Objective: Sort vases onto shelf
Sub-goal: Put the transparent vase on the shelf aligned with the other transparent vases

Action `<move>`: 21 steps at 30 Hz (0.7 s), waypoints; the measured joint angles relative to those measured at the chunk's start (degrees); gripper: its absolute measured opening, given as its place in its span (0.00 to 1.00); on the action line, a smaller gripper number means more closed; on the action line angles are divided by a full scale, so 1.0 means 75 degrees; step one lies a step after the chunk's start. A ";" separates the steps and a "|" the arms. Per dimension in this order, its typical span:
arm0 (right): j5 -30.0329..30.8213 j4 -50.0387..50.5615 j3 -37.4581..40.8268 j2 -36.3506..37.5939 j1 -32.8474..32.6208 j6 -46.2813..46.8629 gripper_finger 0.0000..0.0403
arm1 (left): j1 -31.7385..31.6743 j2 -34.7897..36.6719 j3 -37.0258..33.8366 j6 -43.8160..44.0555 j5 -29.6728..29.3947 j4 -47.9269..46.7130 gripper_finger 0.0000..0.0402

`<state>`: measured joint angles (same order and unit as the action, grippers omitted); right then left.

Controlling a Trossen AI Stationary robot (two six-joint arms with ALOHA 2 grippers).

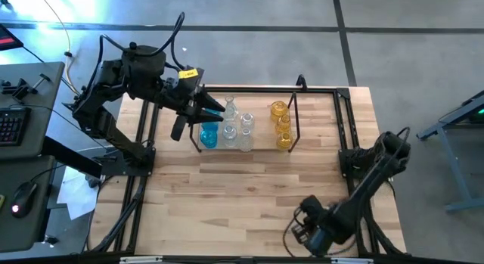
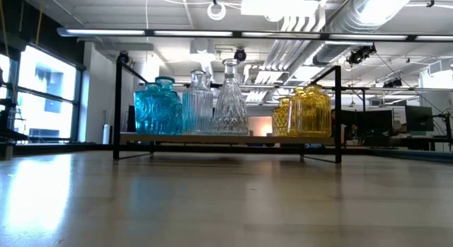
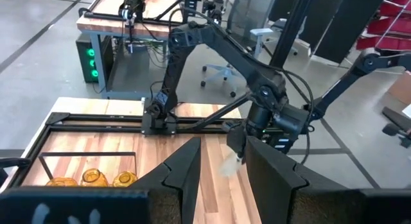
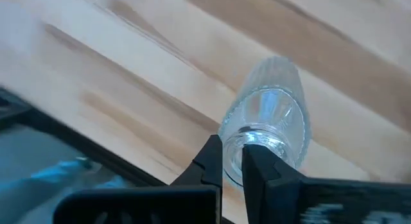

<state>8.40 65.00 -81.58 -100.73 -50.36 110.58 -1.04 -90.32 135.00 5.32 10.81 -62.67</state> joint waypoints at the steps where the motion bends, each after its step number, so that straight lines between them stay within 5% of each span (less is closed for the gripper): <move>1: 0.0188 -0.0126 0.0000 0.0102 0.0132 -0.0206 0.00 | 0.0000 0.0000 0.0000 0.0000 0.0000 -0.0001 0.28; 9: 0.0413 -0.1058 -0.0003 0.0876 0.1576 -0.2687 0.00 | 0.0000 0.0002 0.0000 -0.0004 -0.0011 -0.0017 0.28; 21: -0.1457 -0.1484 -0.0458 0.1023 0.4114 -0.6949 0.00 | 0.0000 0.0462 0.0000 -0.0128 -0.1247 -0.0843 0.25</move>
<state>-2.53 53.86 -85.01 -93.06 -19.50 58.46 -1.04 -86.86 135.00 4.36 1.46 -68.99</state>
